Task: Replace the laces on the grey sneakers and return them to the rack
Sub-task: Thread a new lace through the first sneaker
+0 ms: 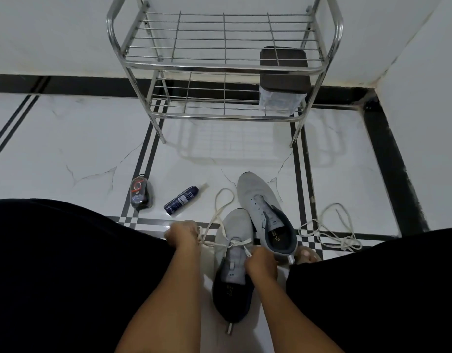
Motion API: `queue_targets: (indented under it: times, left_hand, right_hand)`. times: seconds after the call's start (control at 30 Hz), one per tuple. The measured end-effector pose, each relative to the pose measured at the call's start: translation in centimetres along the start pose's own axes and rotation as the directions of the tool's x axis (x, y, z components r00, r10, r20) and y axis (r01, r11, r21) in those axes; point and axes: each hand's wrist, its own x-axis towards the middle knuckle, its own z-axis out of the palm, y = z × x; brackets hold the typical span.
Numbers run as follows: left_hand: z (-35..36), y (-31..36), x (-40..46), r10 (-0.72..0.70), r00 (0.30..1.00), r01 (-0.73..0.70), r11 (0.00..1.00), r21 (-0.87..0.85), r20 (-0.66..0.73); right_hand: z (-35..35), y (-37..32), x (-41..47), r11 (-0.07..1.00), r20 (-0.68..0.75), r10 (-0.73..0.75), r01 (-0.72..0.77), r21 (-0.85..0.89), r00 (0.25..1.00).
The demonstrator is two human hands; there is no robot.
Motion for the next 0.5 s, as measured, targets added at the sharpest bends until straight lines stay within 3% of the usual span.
queue_targets:
  times: [0.07,0.1,0.17,0.23,0.3,0.4,0.5]
  left_hand:
    - [0.2,-0.6,0.7,0.166,0.985,-0.173,0.916,0.362,0.051]
    - [0.6,-1.3,0.6,0.229,0.954,-0.298,0.774,0.559,0.193]
    - [1.3,-2.9,-0.4,0.124,0.869,-0.483,0.418,0.770,0.478]
    - [1.4,-4.5,-1.0,0.030,0.830,-0.546,0.250,0.800,0.557]
    - [1.1,-4.9,-1.3,0.017,0.822,-0.554,0.259,0.791,0.569]
    - [0.8,-4.0,-1.0,0.103,0.917,-0.397,0.336,0.854,0.385]
    - [0.4,-3.8,-0.9,0.127,0.963,-0.266,0.349,0.898,0.236]
  right_hand:
    - [0.1,0.0,0.1,1.000,0.001,-0.002,0.002,0.011,1.000]
    - [0.1,0.0,0.1,1.000,0.002,0.000,0.000,0.013,1.000]
    - [0.1,-0.1,0.1,1.000,0.001,0.005,-0.005,0.007,1.000]
    - [0.0,0.0,0.1,1.000,0.000,0.009,-0.009,0.000,1.000]
    - [0.0,0.2,0.2,1.000,0.002,0.006,-0.006,-0.008,1.000]
    - [0.0,0.4,0.4,1.000,0.000,0.022,-0.022,-0.001,1.000]
    - [-0.2,0.5,0.4,0.999,-0.020,0.049,-0.048,0.010,0.999]
